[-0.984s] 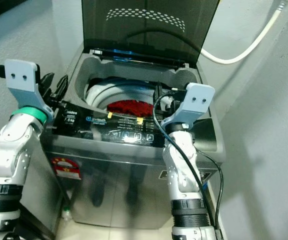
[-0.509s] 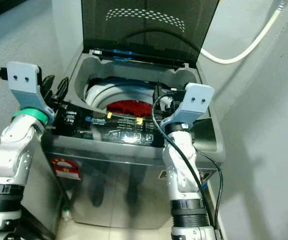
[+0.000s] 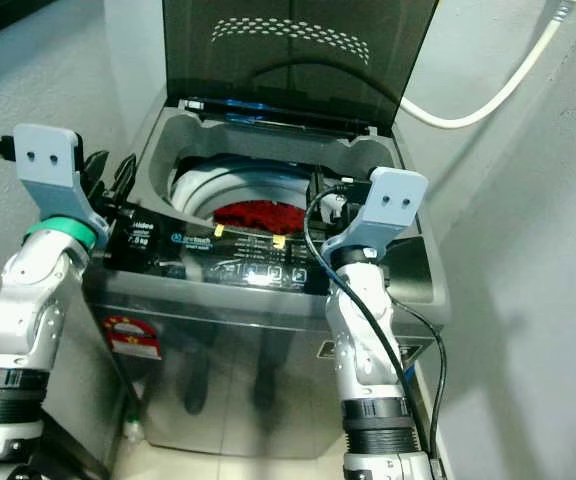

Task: Clothes washing

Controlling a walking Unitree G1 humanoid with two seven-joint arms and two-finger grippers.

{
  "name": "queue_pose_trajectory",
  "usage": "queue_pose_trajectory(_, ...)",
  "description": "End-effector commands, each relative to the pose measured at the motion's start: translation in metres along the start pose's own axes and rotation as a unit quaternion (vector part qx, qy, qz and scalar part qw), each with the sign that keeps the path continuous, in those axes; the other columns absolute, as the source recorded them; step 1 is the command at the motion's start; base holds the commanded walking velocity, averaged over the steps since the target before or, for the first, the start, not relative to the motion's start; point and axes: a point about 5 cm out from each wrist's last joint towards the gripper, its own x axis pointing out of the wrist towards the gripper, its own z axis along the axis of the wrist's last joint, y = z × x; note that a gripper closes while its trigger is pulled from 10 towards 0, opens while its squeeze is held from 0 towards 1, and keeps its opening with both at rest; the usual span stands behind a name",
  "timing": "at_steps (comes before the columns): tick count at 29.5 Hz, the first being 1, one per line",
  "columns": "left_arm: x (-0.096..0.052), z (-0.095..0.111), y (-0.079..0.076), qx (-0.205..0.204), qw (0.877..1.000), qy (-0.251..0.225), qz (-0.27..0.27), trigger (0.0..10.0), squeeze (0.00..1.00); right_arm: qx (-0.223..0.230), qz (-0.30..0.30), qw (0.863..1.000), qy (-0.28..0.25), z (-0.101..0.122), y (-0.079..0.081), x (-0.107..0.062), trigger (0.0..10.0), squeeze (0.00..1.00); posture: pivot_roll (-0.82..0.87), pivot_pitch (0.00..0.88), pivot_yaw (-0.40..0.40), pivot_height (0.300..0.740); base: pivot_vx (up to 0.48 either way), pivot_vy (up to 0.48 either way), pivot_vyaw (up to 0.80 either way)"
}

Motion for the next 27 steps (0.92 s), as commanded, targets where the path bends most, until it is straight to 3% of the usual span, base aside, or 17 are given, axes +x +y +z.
queue_pose_trajectory(1,0.0001,-0.0049,-0.0023,0.003,1.000,0.007,-0.002,10.0,0.00,-0.004,-0.002,1.000,0.001,-0.0013,-0.0025,-0.0008,10.0,0.00,0.08,0.000,-0.022,0.740,-0.330,0.000,0.00)
queue_pose_trajectory(24,0.0007,-0.0055,-0.0038,0.002,1.000,0.008,-0.003,10.0,0.00,-0.034,0.012,0.999,0.004,-0.0030,-0.0026,-0.0013,10.0,0.00,0.08,0.000,-0.021,0.740,-0.322,0.000,0.00)
queue_pose_trajectory(27,0.0008,-0.0057,-0.0039,0.002,1.000,0.008,-0.003,10.0,0.00,-0.044,0.027,0.999,0.007,-0.0042,-0.0007,-0.0018,10.0,0.00,0.08,0.000,-0.020,0.740,0.000,0.000,0.57)
